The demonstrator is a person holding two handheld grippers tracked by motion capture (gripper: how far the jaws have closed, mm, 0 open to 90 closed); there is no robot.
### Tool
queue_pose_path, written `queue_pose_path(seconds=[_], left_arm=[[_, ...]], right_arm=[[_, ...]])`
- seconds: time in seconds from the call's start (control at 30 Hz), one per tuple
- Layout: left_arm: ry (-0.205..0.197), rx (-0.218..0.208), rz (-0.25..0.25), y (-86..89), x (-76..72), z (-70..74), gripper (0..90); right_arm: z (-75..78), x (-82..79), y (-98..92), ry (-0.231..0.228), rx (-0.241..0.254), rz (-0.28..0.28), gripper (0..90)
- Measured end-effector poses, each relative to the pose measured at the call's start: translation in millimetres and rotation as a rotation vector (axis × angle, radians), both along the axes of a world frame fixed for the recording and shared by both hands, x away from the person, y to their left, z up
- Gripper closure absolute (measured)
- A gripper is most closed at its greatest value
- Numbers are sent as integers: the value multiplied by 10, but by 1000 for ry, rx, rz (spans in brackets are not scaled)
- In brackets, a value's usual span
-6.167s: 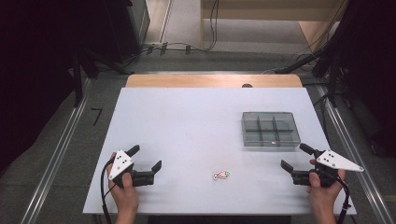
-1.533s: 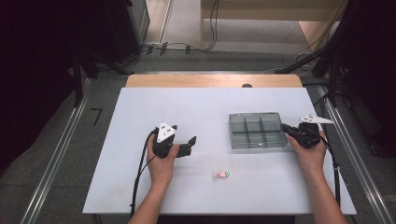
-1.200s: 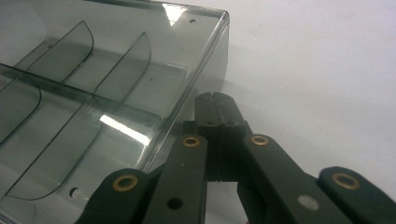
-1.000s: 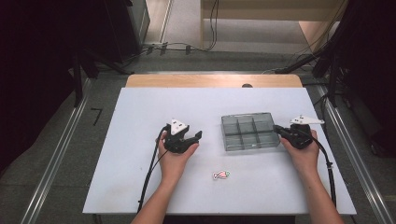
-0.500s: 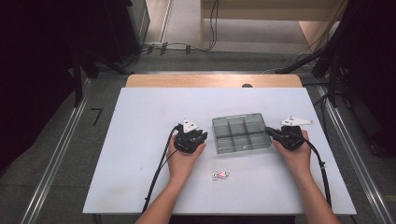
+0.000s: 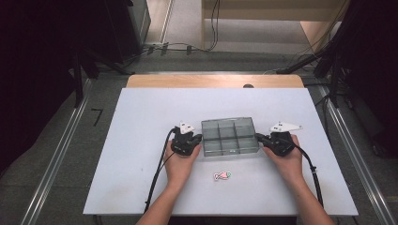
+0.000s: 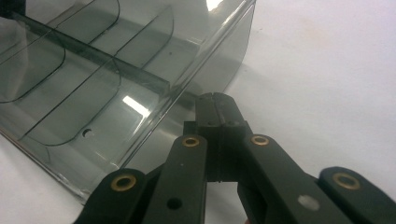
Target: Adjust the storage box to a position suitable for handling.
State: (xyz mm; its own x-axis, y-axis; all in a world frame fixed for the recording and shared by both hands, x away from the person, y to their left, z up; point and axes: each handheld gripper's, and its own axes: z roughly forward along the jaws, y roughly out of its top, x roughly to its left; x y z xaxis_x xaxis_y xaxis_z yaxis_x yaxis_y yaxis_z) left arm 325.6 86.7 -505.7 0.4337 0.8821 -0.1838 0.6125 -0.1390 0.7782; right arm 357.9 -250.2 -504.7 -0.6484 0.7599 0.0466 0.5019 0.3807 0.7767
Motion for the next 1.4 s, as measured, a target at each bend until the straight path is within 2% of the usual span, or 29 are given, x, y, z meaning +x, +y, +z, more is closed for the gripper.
queue_pose_path(seconds=[0.13, 0.33, 0.6, 0.73, 1.0, 1.2, 1.4], left_arm=[[-2, -1, -5, 62, -33, 2, 898], [-1, -10, -12, 180, -69, -2, 900], [-6, -32, -38, 248, -190, -4, 900], [-8, -36, -36, 251, -253, -8, 900], [-16, -26, -49, 225, -396, -16, 900], [-17, -25, -74, 168, -472, -17, 900], [-14, -33, -73, 184, -513, -22, 900]], right_arm=[[-3, -103, 74, -13, -18, -9, 880], [-14, -321, 218, -53, -77, -11, 881], [-12, -508, 263, -26, -52, -18, 881], [-1, -531, 238, -13, -13, -18, 881], [-3, -534, 201, -3, 2, -21, 881], [2, -528, 152, 3, 7, -38, 881], [0, -522, 134, 4, 18, -34, 881]])
